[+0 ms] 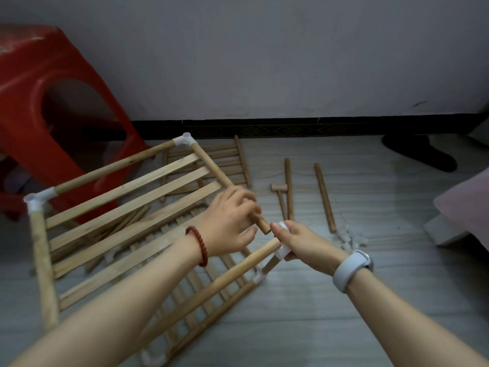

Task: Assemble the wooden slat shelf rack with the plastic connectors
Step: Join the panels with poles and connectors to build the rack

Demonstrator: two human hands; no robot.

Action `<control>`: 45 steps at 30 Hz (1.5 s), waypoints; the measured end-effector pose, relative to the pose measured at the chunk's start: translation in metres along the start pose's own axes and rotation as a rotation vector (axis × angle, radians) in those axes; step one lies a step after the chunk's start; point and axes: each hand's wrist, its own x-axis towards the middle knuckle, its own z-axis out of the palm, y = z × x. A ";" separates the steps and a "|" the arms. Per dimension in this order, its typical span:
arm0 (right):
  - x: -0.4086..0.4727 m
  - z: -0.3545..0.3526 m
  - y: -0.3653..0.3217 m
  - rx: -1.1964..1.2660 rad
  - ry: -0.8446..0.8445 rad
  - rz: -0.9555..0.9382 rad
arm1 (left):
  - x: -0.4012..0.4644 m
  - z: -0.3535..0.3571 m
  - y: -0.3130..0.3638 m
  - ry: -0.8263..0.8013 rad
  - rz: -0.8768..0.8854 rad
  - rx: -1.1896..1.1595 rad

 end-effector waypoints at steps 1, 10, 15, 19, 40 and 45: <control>0.000 0.000 0.000 0.007 -0.001 0.002 | -0.009 -0.002 0.008 0.067 -0.004 -0.036; -0.004 0.004 0.002 0.101 0.002 0.052 | -0.039 -0.002 0.050 -0.445 -0.277 -0.188; -0.008 0.012 -0.001 0.151 0.001 0.064 | -0.055 0.005 0.058 -0.548 -0.272 -0.068; -0.014 0.015 0.004 0.107 0.010 0.037 | -0.060 0.005 0.051 -0.466 -0.255 -0.039; -0.042 0.056 0.009 0.381 -0.039 0.220 | -0.087 -0.008 0.040 -0.529 -0.081 -0.042; -0.062 0.065 0.008 0.160 -0.402 0.240 | -0.129 -0.039 0.022 -0.589 -0.007 0.172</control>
